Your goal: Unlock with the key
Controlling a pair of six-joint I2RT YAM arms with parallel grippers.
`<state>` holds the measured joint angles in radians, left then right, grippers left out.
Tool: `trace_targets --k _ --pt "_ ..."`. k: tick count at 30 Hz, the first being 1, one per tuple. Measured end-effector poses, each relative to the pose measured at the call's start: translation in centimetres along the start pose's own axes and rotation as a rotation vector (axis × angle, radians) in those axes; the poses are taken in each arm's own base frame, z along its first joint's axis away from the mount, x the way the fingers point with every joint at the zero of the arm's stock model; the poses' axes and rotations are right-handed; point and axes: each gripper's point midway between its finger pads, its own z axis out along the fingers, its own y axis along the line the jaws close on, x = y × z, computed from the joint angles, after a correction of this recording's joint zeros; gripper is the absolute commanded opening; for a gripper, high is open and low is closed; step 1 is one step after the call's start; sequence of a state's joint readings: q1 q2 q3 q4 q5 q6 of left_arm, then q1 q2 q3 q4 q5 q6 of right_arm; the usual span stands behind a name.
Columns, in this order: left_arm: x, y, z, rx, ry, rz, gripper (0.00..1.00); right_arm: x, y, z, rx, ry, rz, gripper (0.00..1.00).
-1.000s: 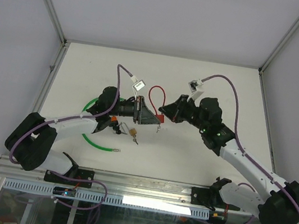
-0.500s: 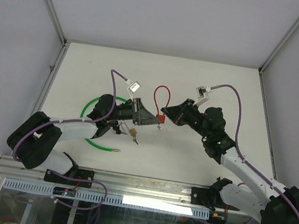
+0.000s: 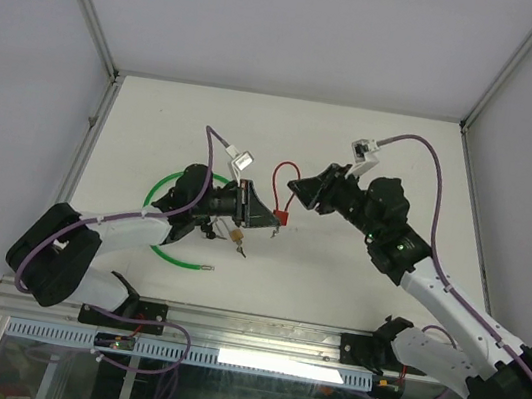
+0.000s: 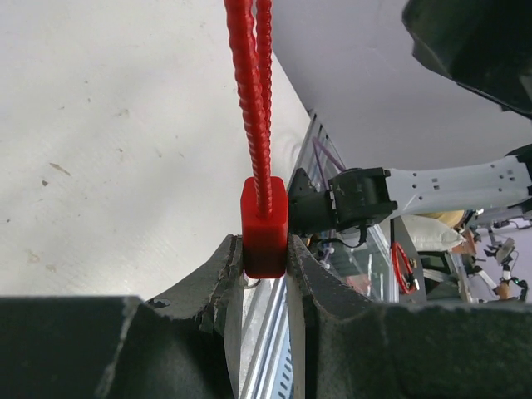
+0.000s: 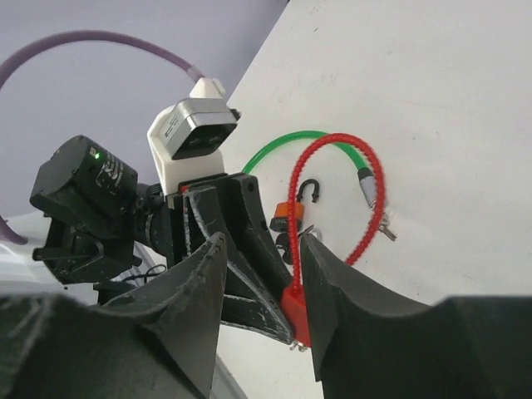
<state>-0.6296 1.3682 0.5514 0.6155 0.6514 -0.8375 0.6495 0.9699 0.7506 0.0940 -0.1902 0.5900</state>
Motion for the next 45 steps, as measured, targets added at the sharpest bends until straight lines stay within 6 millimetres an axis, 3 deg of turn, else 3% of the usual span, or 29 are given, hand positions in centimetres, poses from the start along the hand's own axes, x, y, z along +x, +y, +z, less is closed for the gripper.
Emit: trace_targets --k 6,16,19,22,25,45 --pt "0.2 0.5 0.2 -0.051 0.028 0.059 0.0 1.7 1.2 1.9 0.017 0.125 -0.052 0.44" --pt "0.3 0.5 0.4 -0.104 0.047 0.157 0.0 5.7 -1.6 3.4 0.128 0.272 -0.052 0.42" --pt "0.5 0.6 0.4 -0.114 0.054 0.167 0.0 6.8 -1.8 3.7 0.133 0.304 -0.052 0.34" --pt "0.9 0.7 0.5 -0.117 0.067 0.173 0.0 7.6 -1.9 3.9 0.136 0.33 -0.054 0.13" --pt "1.0 0.5 0.5 -0.117 0.074 0.179 0.0 7.7 -2.2 3.9 0.151 0.337 -0.063 0.0" --pt "0.9 -1.6 1.6 -0.14 0.0 0.308 0.0 5.1 -2.6 1.8 0.176 0.238 -0.028 0.0"
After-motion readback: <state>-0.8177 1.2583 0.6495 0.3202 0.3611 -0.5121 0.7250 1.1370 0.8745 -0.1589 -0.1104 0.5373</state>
